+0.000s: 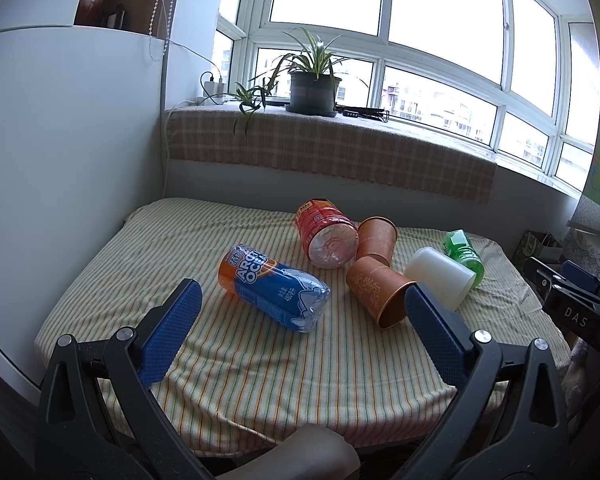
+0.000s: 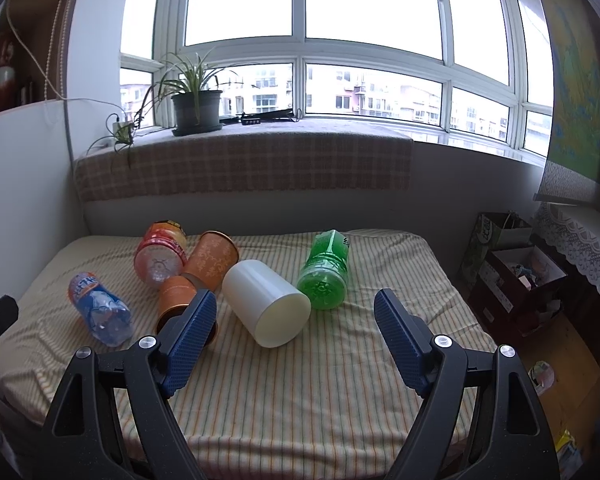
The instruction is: Flip cup upright
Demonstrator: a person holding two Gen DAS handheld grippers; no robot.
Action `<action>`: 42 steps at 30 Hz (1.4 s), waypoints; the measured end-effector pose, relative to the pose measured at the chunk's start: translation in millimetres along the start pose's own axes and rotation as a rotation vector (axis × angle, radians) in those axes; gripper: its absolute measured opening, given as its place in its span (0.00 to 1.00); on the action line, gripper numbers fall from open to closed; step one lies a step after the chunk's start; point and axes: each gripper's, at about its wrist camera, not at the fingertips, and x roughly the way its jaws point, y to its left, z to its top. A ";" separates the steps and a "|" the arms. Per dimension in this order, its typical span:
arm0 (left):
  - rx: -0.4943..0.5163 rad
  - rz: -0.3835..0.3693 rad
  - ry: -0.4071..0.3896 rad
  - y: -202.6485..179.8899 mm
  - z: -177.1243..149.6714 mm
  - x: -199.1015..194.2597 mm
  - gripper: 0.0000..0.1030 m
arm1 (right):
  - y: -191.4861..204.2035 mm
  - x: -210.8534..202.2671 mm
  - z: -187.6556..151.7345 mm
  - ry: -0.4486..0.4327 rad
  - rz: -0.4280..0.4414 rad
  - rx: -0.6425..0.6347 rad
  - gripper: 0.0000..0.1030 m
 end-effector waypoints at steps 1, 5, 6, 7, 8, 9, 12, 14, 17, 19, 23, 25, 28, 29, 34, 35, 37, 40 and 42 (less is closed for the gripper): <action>-0.001 0.001 0.001 -0.1 -1.2 0.0 1.00 | -1.4 2.6 0.9 0.005 0.009 0.001 0.79; -0.011 0.011 0.020 6.3 -5.3 10.1 1.00 | -11.4 21.5 6.4 0.039 0.043 0.033 0.79; -0.011 0.013 0.022 6.8 -6.4 10.5 1.00 | -14.7 27.0 7.7 0.048 0.046 0.041 0.79; -0.013 0.017 0.027 7.8 -7.0 11.7 1.00 | -17.9 32.6 8.8 0.059 0.054 0.050 0.79; -0.015 0.020 0.031 9.5 -7.2 12.1 1.00 | -22.8 39.1 10.3 0.074 0.065 0.062 0.79; -0.016 0.020 0.035 10.7 -8.4 11.9 1.00 | -27.5 45.5 11.6 0.089 0.075 0.076 0.79; -0.022 0.022 0.045 13.5 -11.3 12.3 1.00 | -41.6 67.1 17.2 0.136 0.109 0.116 0.79; -0.036 0.016 0.069 18.2 -12.2 14.7 1.00 | -49.0 83.2 21.6 0.168 0.136 0.136 0.79; -0.068 -0.003 0.109 24.2 -15.1 20.0 1.00 | -60.3 111.5 26.5 0.219 0.170 0.182 0.79; -0.079 -0.008 0.131 27.0 -18.4 21.6 1.00 | -67.9 132.4 28.2 0.261 0.178 0.215 0.79; -0.085 0.007 0.146 31.8 -21.0 18.6 1.00 | -83.0 177.1 33.8 0.350 0.167 0.254 0.79; -0.090 0.016 0.149 34.9 -20.7 16.4 1.00 | -92.1 197.7 34.0 0.415 0.179 0.300 0.79; -0.099 0.026 0.157 39.1 -21.6 15.4 1.00 | -103.8 224.2 31.1 0.499 0.240 0.393 0.79; -0.104 0.028 0.161 40.5 -21.7 16.3 1.00 | -106.0 231.6 29.5 0.523 0.252 0.416 0.79; -0.103 0.032 0.177 40.6 -22.1 17.1 1.00 | -114.7 254.9 24.3 0.589 0.294 0.501 0.79; -0.103 0.031 0.180 40.6 -22.1 17.2 1.00 | -114.6 256.0 24.6 0.594 0.299 0.504 0.79; -0.102 0.029 0.183 40.1 -22.2 16.9 1.00 | -112.3 258.9 26.0 0.601 0.303 0.499 0.78; -0.102 0.026 0.184 39.5 -22.9 17.0 1.00 | -107.4 263.6 26.3 0.616 0.297 0.490 0.78; -0.099 0.025 0.184 38.4 -23.2 17.4 1.00 | -104.0 268.7 26.4 0.635 0.295 0.485 0.70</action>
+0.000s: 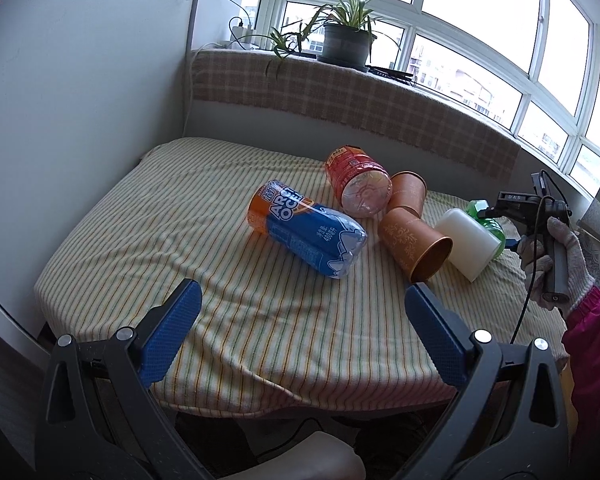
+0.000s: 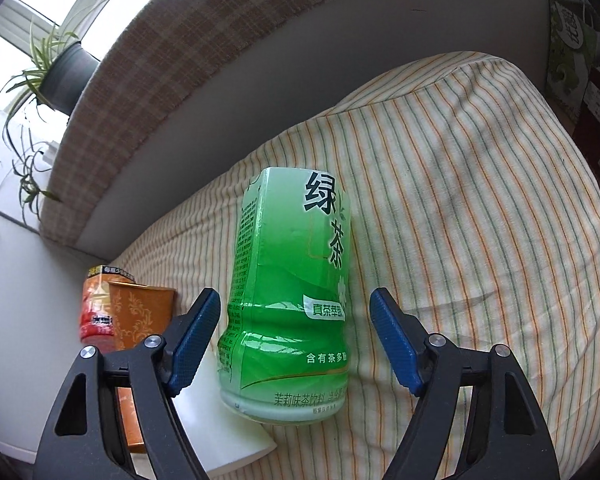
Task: Flip cup upright
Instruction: 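Reach the right tool to the lying green tea bottle and close on it, then lift the green bottle with the right tool toward the left tool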
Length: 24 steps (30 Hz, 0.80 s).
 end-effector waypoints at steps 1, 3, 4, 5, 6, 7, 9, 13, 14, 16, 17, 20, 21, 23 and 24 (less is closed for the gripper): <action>0.001 0.000 0.000 -0.1 -0.3 -0.2 1.00 | -1.5 2.4 -0.9 0.007 -0.002 0.002 0.70; 0.001 0.000 0.000 -0.2 -0.7 -0.5 1.00 | 2.3 9.6 2.4 0.016 -0.005 0.009 0.70; 0.000 0.000 0.000 -0.2 -0.8 -0.6 1.00 | 2.8 10.7 2.5 0.018 0.000 0.012 0.70; 0.000 0.000 0.000 -0.2 -1.3 -0.7 1.00 | 1.3 11.7 2.6 0.020 0.008 0.012 0.66; -0.001 0.001 0.001 -0.1 -1.5 -0.6 1.00 | 2.6 13.0 3.1 0.022 0.023 0.008 0.60; -0.001 0.001 0.002 -0.1 -1.6 -0.6 1.00 | 4.0 12.6 3.2 0.024 0.029 0.006 0.59; -0.001 0.000 0.001 0.2 -1.6 -0.8 1.00 | 6.1 11.8 3.2 0.019 0.010 -0.003 0.59; 0.001 -0.003 -0.003 0.8 -2.8 -1.4 1.00 | 2.4 6.8 2.2 0.003 0.005 0.007 0.59; 0.002 -0.002 -0.001 0.9 -3.1 -1.6 1.00 | -1.2 2.7 1.9 -0.003 0.004 0.008 0.59; 0.002 -0.002 0.000 1.8 -3.6 -1.9 1.00 | -4.3 -4.3 1.8 -0.021 -0.004 0.011 0.59; 0.001 -0.002 0.000 2.4 -3.8 -2.1 1.00 | -6.4 -8.4 2.2 -0.030 -0.006 0.011 0.59; -0.002 -0.004 -0.004 3.5 -3.2 -2.8 1.00 | -6.6 -26.1 0.4 -0.068 -0.010 0.002 0.59; -0.002 -0.006 -0.005 3.7 -2.7 -2.7 1.00 | -5.9 -33.3 -1.6 -0.082 -0.012 -0.004 0.59; 0.001 -0.012 -0.009 3.5 -2.4 -2.6 1.00 | -2.7 -49.5 -6.5 -0.105 -0.010 -0.027 0.59; 0.003 -0.015 -0.010 2.8 -2.0 -2.2 1.00 | 0.3 -57.0 -9.6 -0.116 -0.012 -0.042 0.59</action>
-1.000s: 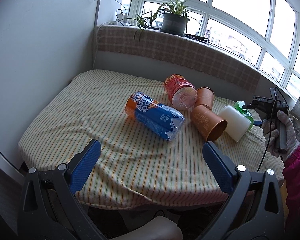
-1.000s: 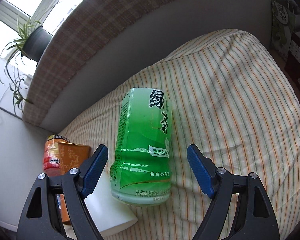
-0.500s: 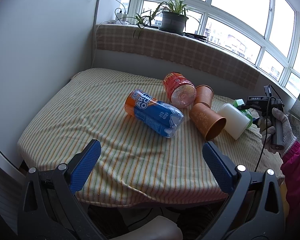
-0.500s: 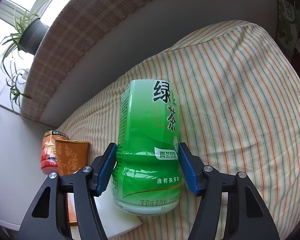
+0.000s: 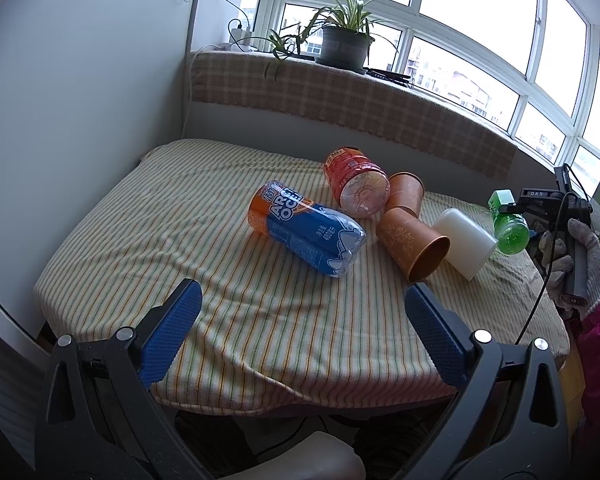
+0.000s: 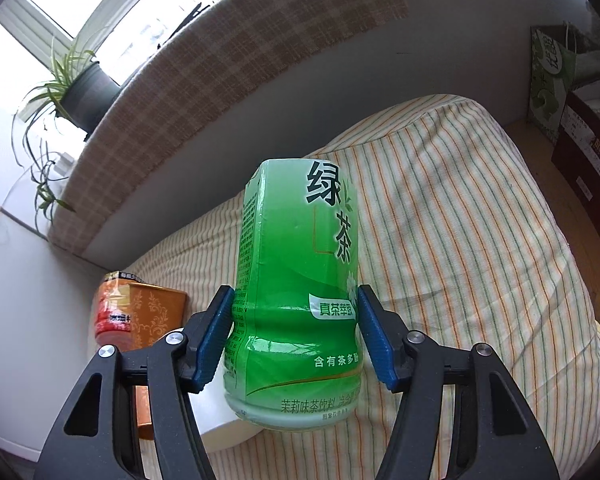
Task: Flip cup upright
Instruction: 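Lift the green bottle with the right tool toward the left tool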
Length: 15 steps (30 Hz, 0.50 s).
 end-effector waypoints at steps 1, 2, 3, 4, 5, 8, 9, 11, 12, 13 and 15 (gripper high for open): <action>0.002 -0.004 0.000 -0.8 0.4 0.5 1.00 | 2.3 -10.0 -3.8 -0.013 0.002 -0.017 0.59; 0.005 -0.008 0.000 -1.7 0.7 1.3 1.00 | 6.0 -18.0 -7.6 -0.021 0.010 -0.030 0.59; 0.008 -0.012 0.000 -3.0 0.9 2.1 1.00 | 9.4 -26.4 -12.3 -0.028 0.023 -0.041 0.59; 0.012 -0.015 0.001 -4.0 1.2 2.8 1.00 | 12.6 -33.7 -17.0 -0.032 0.035 -0.052 0.59; 0.015 -0.018 0.001 -5.4 1.1 3.5 1.00 | 15.5 -41.1 -22.8 -0.035 0.048 -0.062 0.59; 0.024 -0.024 0.001 -8.6 1.7 5.6 1.00 | 26.8 -57.2 -42.3 -0.034 0.079 -0.094 0.59; 0.029 -0.025 0.001 -9.8 1.9 6.2 1.00 | 31.1 -60.6 -48.5 -0.031 0.091 -0.108 0.59; 0.037 -0.024 0.001 -12.0 2.4 7.0 1.00 | 38.4 -66.2 -61.9 -0.021 0.113 -0.135 0.59; 0.041 -0.024 0.000 -12.9 2.5 7.2 1.00 | 43.3 -68.4 -69.4 -0.014 0.127 -0.151 0.59; 0.045 -0.023 -0.002 -13.6 2.9 7.4 1.00 | 49.0 -70.2 -79.1 -0.003 0.143 -0.167 0.59; 0.052 -0.020 -0.006 -15.3 2.8 7.5 1.00 | 60.3 -70.6 -96.1 0.023 0.171 -0.197 0.59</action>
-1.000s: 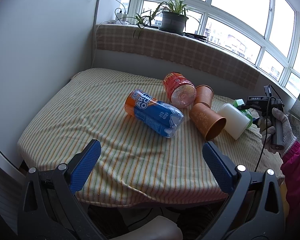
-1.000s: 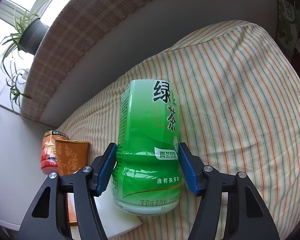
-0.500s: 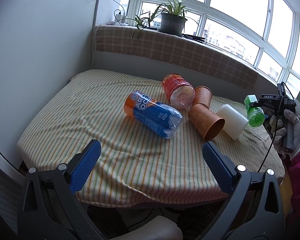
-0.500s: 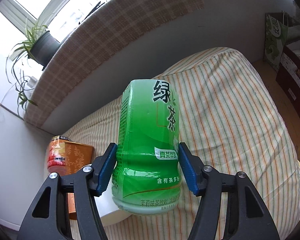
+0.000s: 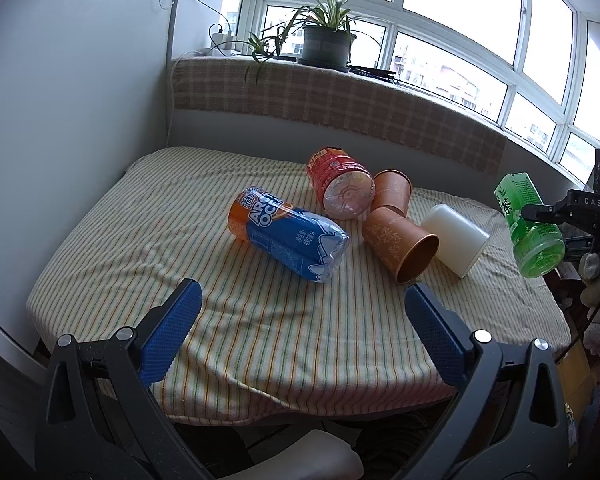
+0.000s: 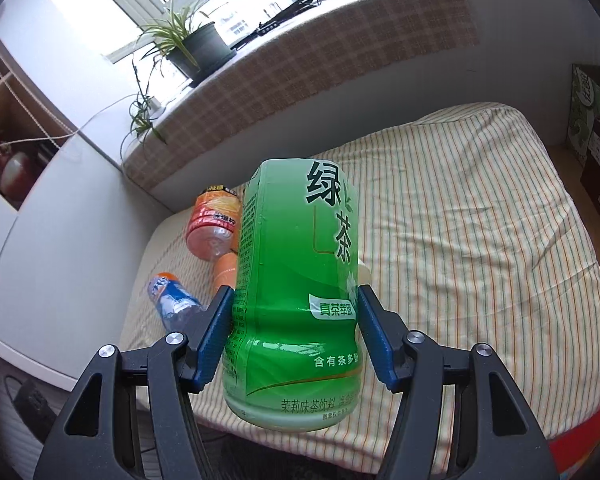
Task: Flip cup upright
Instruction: 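Lift the green bottle with the right tool toward the left tool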
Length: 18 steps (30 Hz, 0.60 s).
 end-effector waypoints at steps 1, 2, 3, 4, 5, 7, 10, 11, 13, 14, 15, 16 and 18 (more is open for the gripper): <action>0.002 0.002 0.000 -0.4 0.0 0.4 1.00 | 7.5 2.5 -8.4 0.017 0.016 -0.012 0.59; 0.001 0.002 0.000 -0.5 -0.1 0.4 1.00 | 13.4 5.3 -14.6 0.032 0.030 -0.021 0.59; 0.002 0.003 0.001 -0.7 -0.2 0.9 1.00 | 19.3 8.4 -21.0 0.048 0.044 -0.031 0.59; 0.002 0.004 0.002 -0.8 -0.2 1.2 1.00 | 25.4 11.4 -27.6 0.063 0.056 -0.040 0.59; 0.003 0.007 0.003 -0.4 -0.4 1.4 1.00 | 31.2 13.9 -36.4 0.080 0.072 -0.048 0.59; 0.004 0.010 0.004 0.5 -0.9 1.2 1.00 | 39.7 23.0 -47.9 0.114 0.106 -0.059 0.59; 0.003 0.016 0.007 2.7 -1.5 1.9 1.00 | 48.8 37.5 -62.3 0.156 0.139 -0.062 0.59; 0.003 0.016 0.009 3.2 -1.5 2.2 1.00 | 52.4 42.9 -67.3 0.167 0.143 -0.065 0.59; 0.003 0.019 0.009 4.2 -1.8 2.7 1.00 | 56.3 52.4 -73.9 0.189 0.152 -0.064 0.59; 0.004 0.020 0.009 4.8 -2.2 2.8 1.00 | 57.3 57.1 -76.7 0.199 0.155 -0.061 0.59; 0.003 0.018 0.010 5.6 -2.3 3.0 1.00 | 58.1 62.7 -79.6 0.210 0.152 -0.061 0.59; 0.001 0.016 0.012 6.5 -2.3 3.5 1.00 | 59.0 67.0 -81.7 0.218 0.148 -0.062 0.59; -0.007 0.009 0.018 7.8 -2.9 4.9 1.00 | 61.3 73.5 -85.0 0.231 0.140 -0.064 0.59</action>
